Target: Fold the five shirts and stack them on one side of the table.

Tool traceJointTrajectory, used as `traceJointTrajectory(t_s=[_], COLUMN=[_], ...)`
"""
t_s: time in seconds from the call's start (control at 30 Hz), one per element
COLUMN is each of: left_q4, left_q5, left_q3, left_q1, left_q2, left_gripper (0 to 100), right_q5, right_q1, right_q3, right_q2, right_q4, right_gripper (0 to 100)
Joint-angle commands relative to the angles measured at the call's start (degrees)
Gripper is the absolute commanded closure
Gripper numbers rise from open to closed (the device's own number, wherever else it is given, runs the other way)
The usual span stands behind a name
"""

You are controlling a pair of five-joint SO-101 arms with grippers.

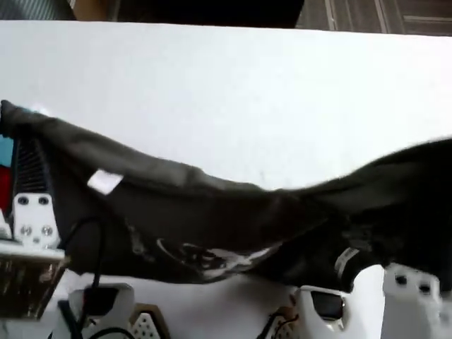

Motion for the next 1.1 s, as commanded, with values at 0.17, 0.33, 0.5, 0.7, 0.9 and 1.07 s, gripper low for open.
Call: traceJointTrajectory(t_s=[0.17,0.33,0.5,0.7,0.9,1.07], left_q4=[0.9,0.4,-6.9,-24.7,-36.7,-43.1], left_q5=[0.5,0.5,0.5,0.5,0.1,0.1], left_q3=[-0.4,2.1,16.9,37.4,55.5,57.6], left_q1=[-0.6,-0.4,-0.3,1.0,5.1,5.0], left_q2=[-5.9,-5.9,-5.9,-5.7,-4.6,2.9], left_gripper=[98,98,98,98,98,98], right_q5=[4.6,5.6,5.1,5.1,5.1,5.1], right_q1=[-0.1,-0.2,-0.6,-0.3,-0.2,-0.2], right_q3=[-0.9,1.3,10.8,24.8,36.1,40.8], right_q2=[-8.3,-7.4,-2.5,6.0,15.8,24.9], right_q4=[-0.3,-2.0,-9.6,-22.7,-34.2,-40.5], right_gripper=[97.8,97.8,97.8,97.8,97.8,97.8])
